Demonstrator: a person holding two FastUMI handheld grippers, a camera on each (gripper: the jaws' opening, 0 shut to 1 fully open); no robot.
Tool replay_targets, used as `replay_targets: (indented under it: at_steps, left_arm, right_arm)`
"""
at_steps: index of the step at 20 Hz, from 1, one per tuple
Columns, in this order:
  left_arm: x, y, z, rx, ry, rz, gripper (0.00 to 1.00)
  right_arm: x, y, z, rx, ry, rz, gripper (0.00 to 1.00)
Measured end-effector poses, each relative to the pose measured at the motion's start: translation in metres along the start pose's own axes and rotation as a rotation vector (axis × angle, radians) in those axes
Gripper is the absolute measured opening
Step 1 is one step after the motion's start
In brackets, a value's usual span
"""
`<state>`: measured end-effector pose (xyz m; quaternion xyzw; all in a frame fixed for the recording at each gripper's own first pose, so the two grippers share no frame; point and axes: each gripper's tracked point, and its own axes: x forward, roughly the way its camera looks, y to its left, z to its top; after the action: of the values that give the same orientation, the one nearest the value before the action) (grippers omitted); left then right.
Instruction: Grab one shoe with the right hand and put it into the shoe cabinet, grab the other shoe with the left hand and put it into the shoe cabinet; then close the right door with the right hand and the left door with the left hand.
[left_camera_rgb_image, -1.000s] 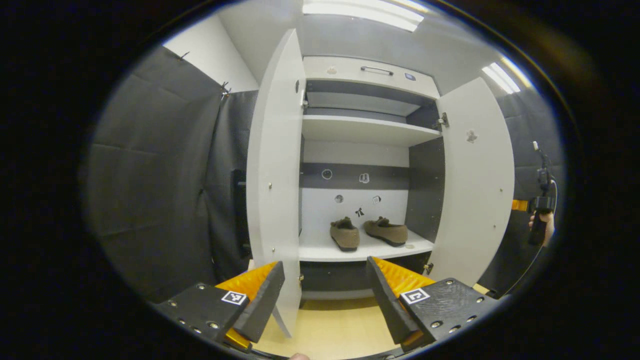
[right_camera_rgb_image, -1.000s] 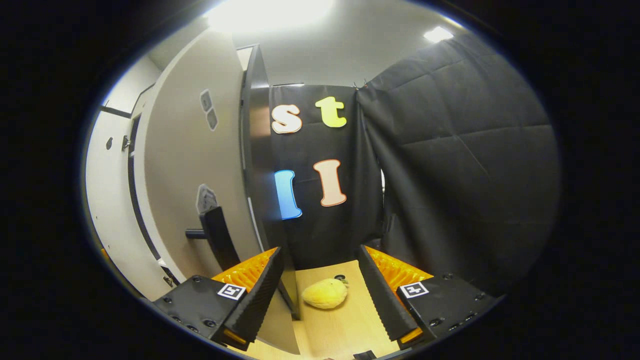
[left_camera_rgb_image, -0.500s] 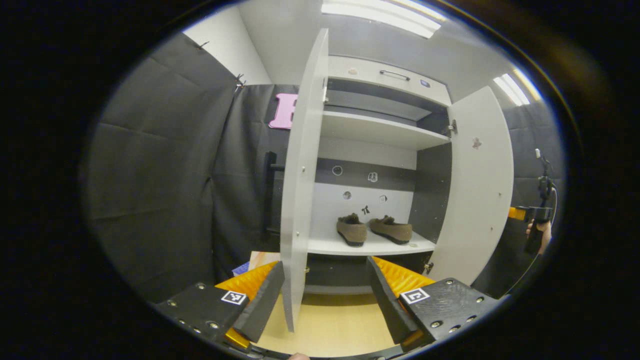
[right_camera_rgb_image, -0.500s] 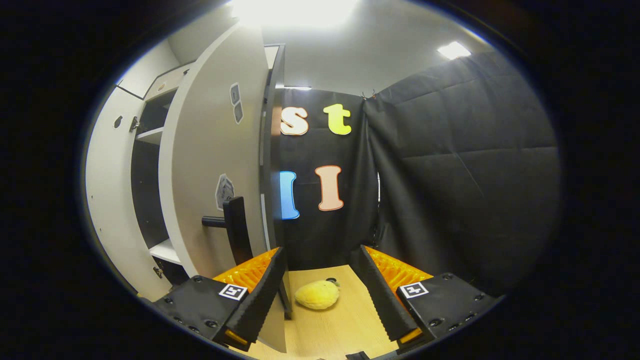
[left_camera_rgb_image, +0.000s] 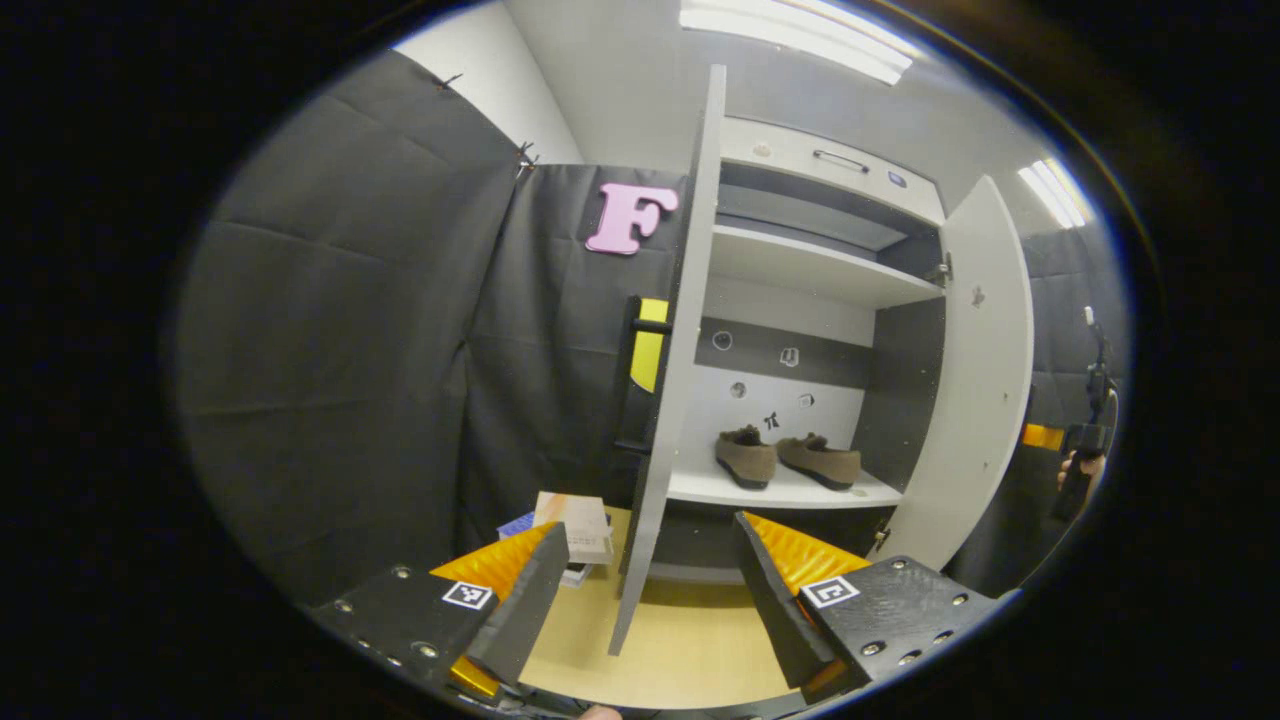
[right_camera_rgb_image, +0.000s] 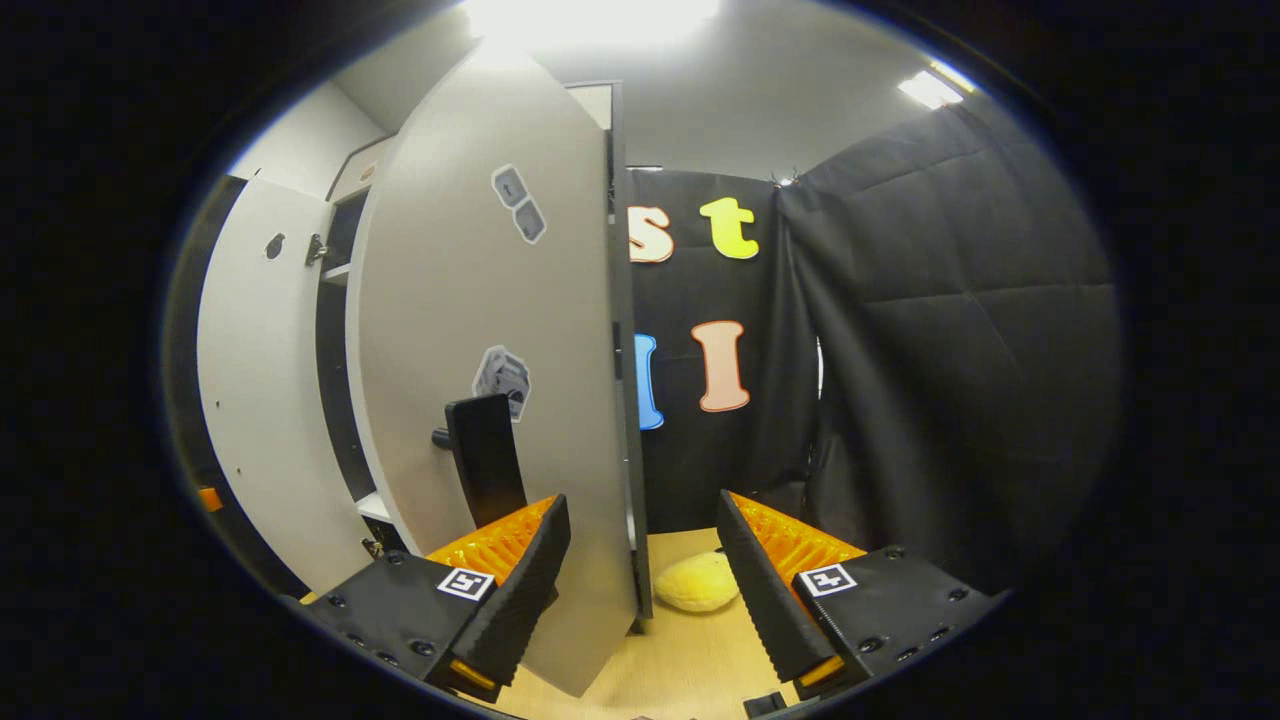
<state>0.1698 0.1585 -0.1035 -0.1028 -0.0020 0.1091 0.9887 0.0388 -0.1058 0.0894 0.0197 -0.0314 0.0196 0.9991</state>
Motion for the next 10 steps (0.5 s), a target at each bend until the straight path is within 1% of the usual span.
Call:
replay_targets:
  at_steps: [2,4,5,7,10]
  left_arm:
    - [-0.002,0.012,-0.001,-0.002,0.004,0.022,0.95]
    - [-0.006,0.024,-0.005,-0.008,0.010,0.050,0.95]
    - [-0.009,0.030,-0.008,-0.019,0.012,0.060,0.95]
    - [-0.013,0.041,-0.013,-0.051,0.015,0.079,0.95]
    - [-0.017,0.055,-0.015,-0.098,0.013,0.106,0.95]
  right_arm:
    - [0.004,0.019,-0.003,0.003,0.003,0.034,0.90]
    - [0.008,0.046,-0.005,0.028,0.012,0.093,0.91]
    - [0.009,0.058,-0.002,0.023,0.007,0.123,0.95]
    - [0.011,0.079,-0.001,-0.004,0.007,0.172,0.96]
    - [0.009,0.098,-0.010,-0.014,0.037,0.207,0.96]
